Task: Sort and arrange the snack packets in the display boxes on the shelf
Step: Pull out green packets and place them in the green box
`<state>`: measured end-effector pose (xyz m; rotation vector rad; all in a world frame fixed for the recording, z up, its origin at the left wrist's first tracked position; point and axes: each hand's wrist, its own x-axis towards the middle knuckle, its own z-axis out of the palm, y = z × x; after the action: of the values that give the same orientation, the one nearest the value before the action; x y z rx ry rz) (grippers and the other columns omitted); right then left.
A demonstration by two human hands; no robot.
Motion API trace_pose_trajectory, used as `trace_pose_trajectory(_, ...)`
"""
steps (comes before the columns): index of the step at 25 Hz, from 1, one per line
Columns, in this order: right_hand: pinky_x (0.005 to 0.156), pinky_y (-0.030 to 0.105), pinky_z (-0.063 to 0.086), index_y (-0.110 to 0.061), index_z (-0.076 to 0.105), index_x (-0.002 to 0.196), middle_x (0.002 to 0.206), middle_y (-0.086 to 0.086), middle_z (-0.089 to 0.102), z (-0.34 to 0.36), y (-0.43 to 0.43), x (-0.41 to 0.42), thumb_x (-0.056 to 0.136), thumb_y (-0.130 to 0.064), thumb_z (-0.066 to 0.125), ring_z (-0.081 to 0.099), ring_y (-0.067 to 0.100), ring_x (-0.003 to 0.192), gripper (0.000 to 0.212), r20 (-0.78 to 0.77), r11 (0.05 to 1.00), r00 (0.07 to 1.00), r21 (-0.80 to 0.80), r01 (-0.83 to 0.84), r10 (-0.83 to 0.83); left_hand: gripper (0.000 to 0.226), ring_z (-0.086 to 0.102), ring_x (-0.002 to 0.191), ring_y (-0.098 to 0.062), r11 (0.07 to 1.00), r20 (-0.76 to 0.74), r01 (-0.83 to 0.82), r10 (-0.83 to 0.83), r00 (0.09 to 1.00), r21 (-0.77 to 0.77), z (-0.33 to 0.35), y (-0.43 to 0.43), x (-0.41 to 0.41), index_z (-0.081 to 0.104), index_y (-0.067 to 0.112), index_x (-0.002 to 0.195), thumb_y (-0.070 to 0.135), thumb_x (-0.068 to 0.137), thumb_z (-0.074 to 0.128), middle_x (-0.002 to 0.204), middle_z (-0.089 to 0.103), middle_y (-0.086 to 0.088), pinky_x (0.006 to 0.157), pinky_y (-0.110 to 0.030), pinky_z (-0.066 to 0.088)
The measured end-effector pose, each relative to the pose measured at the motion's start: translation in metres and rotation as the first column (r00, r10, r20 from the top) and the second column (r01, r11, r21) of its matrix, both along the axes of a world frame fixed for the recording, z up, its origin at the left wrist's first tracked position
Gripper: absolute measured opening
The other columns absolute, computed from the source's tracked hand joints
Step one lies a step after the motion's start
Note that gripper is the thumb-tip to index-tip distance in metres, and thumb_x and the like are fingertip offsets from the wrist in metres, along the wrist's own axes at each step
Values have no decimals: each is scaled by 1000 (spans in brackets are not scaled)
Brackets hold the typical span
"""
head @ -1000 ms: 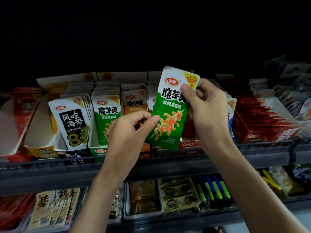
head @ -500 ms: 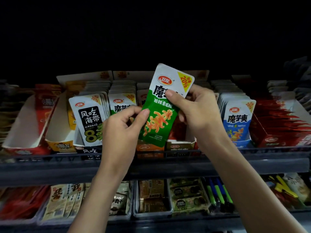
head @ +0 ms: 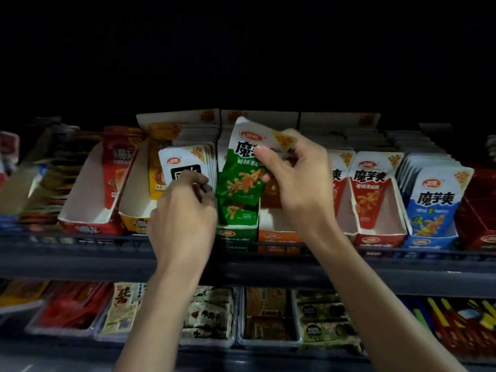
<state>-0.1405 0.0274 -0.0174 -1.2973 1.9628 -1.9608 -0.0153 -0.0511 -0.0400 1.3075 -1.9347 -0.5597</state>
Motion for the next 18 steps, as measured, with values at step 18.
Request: trace_pose_trajectory(18,73,28,41,-22,67,116,108,-7,62,-24,-35,0,89,-27,70,60,17,96,27,-470,882,866,319,348,-172,41,61,86,-28,947,391,236,-137,910,-218,-7,1,6,55,38,119,8,91,54,107,60,-1,63,-34,41)
